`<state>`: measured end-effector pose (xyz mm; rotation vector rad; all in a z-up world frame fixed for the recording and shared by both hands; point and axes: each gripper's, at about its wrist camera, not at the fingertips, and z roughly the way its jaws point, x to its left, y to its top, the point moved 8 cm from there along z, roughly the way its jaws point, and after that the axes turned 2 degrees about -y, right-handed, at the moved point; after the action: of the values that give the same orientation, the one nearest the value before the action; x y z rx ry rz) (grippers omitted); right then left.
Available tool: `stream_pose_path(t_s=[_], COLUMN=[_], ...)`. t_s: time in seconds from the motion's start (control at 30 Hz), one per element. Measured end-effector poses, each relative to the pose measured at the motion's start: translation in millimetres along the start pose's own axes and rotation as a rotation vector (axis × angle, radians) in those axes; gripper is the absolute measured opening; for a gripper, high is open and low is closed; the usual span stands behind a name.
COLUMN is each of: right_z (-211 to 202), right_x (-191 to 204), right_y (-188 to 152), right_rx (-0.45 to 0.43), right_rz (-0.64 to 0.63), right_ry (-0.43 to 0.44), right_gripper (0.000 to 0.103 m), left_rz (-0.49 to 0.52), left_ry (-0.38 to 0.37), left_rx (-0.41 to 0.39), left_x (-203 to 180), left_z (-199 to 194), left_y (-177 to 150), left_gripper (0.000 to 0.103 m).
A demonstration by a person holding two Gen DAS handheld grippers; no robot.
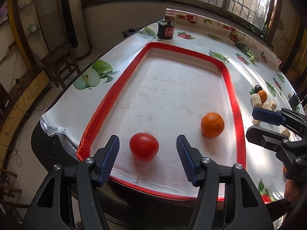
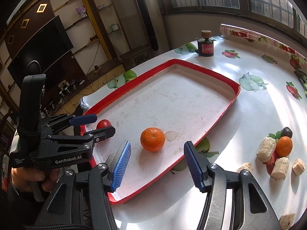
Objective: Organize fruits
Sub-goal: 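Withdraw both open tools from the tray back toward the cork pieces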
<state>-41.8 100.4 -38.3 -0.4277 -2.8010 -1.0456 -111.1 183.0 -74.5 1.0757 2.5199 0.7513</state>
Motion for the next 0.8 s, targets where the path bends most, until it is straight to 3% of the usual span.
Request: stream_pose_path(t_s=[0.37, 0.8], right_z=[-53, -117], right_x=[-28, -86], right_y=[-16, -58], right_rx=[-0.064, -0.110], right_rz=[0.047, 0.140], right_ry=[-0.062, -0.193], right_gripper=[0.060, 0.065], left_rz=[0.019, 0.101], left_ry=[-0.014, -0.083], left_rx=[-0.022, -0.039], left_x=[-15, -70], left_z=[-14, -29], left_y=[1, 4], left_gripper=[0.061, 0.061])
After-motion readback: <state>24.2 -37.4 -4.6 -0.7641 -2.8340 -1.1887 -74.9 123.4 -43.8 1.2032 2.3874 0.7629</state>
